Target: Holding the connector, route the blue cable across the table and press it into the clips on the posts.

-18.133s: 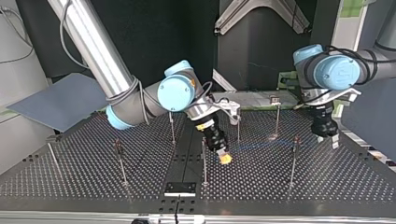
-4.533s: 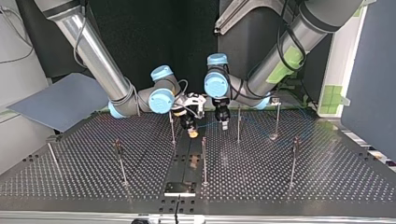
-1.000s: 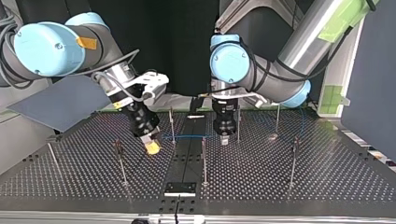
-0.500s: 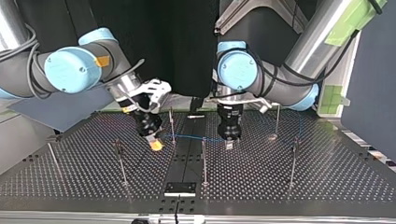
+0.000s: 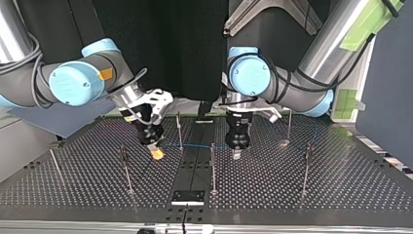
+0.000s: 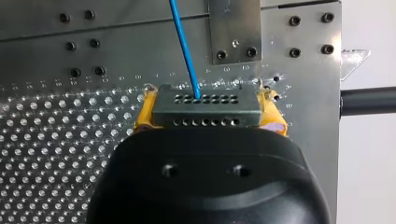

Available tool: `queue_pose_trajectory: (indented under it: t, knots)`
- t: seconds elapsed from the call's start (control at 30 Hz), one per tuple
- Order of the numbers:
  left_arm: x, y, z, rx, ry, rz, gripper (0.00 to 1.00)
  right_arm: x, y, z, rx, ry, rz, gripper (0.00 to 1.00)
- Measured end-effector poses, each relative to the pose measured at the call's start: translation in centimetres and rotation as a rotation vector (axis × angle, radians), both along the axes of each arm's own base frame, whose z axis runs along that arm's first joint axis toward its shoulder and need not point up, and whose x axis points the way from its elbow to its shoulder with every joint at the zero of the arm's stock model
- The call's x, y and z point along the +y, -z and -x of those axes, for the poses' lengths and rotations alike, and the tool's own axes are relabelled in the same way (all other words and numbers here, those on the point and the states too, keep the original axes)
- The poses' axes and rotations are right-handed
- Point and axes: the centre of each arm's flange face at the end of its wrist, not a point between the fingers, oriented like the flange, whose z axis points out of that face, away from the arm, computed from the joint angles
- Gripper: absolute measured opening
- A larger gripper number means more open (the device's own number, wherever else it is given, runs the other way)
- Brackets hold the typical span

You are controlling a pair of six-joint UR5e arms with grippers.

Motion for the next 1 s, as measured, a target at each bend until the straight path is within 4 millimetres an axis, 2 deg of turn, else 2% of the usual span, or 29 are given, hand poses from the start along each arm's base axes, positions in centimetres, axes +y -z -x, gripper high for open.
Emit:
queue_pose_trajectory:
  t: [0.2, 0.33, 0.53, 0.67, 1.0]
  knots:
    - [0.0, 2.2, -1.6, 0.010, 0.011, 0.006, 0.02, -0.5, 0.3, 0.2, 0.000, 0.002, -0.001, 0.00]
    - [0.7, 2.8, -2.9, -0.005, 0.004, 0.020, 0.02, -0.9, 0.7, 0.3, 0.000, 0.005, -0.002, 0.00]
    - [2.6, 2.1, -4.7, -0.034, -0.001, 0.032, 0.02, -1.6, 0.8, 0.4, -0.008, 0.013, 0.011, 0.00]
    - [3.6, 0.9, -5.7, -0.056, -0.006, 0.039, 0.02, -2.1, 0.9, 0.5, -0.017, 0.018, 0.026, 0.00]
    - [3.7, -0.1, -6.2, -0.065, -0.002, 0.041, 0.02, -3.8, 2.5, 0.7, -0.013, 0.033, 0.019, 0.00]
